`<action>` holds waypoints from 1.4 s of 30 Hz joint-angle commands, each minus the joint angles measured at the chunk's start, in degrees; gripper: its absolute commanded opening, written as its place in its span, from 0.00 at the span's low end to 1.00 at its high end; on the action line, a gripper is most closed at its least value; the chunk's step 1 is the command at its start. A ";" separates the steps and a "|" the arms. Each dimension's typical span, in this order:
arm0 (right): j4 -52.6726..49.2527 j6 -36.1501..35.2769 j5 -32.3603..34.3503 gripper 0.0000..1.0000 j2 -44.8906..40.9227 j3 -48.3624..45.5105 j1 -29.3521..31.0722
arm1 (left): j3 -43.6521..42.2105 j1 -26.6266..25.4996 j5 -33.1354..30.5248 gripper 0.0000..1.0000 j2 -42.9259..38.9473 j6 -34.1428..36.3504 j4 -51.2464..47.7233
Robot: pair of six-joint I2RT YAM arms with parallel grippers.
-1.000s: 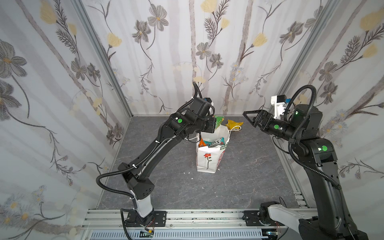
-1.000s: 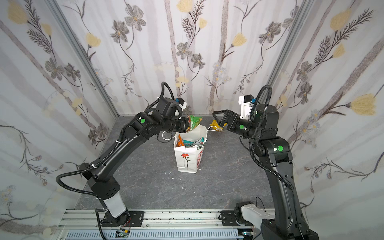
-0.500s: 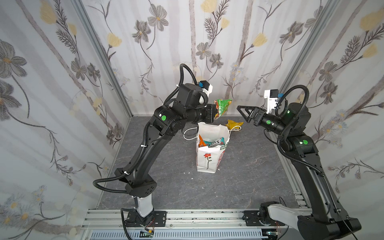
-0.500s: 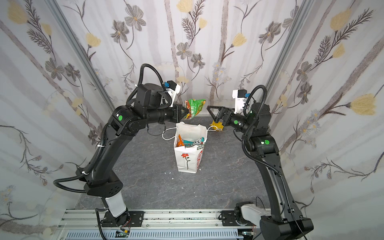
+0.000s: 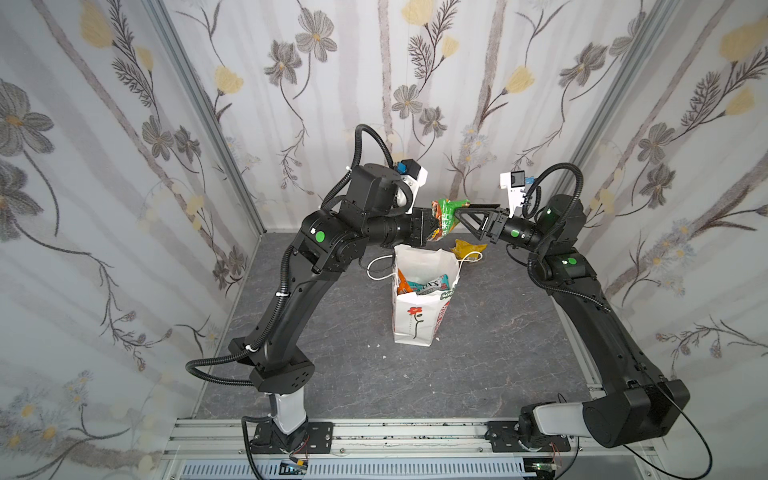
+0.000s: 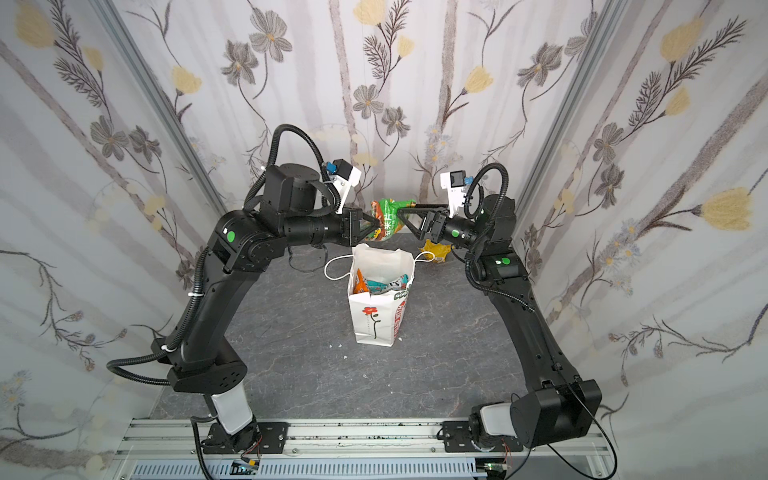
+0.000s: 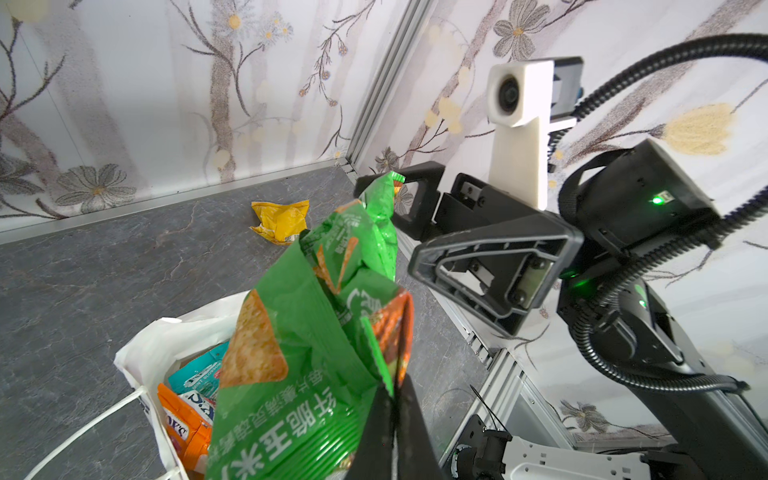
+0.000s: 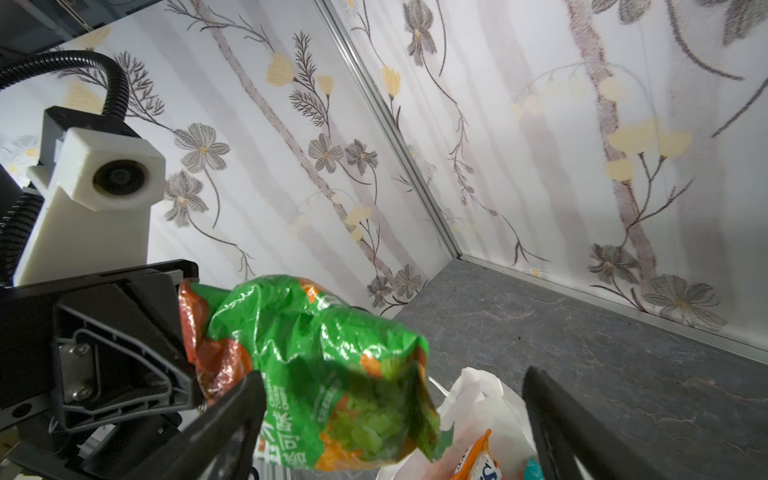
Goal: Take the snacks out of the paper bag
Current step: 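Hold the green packet up with the left gripper while the right gripper grasps it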
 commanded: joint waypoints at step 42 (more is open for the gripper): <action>2.39 21.11 15.97 0.00 0.70 8.19 -5.42 | -2.95 -2.44 -12.69 0.68 -6.90 17.48 1.82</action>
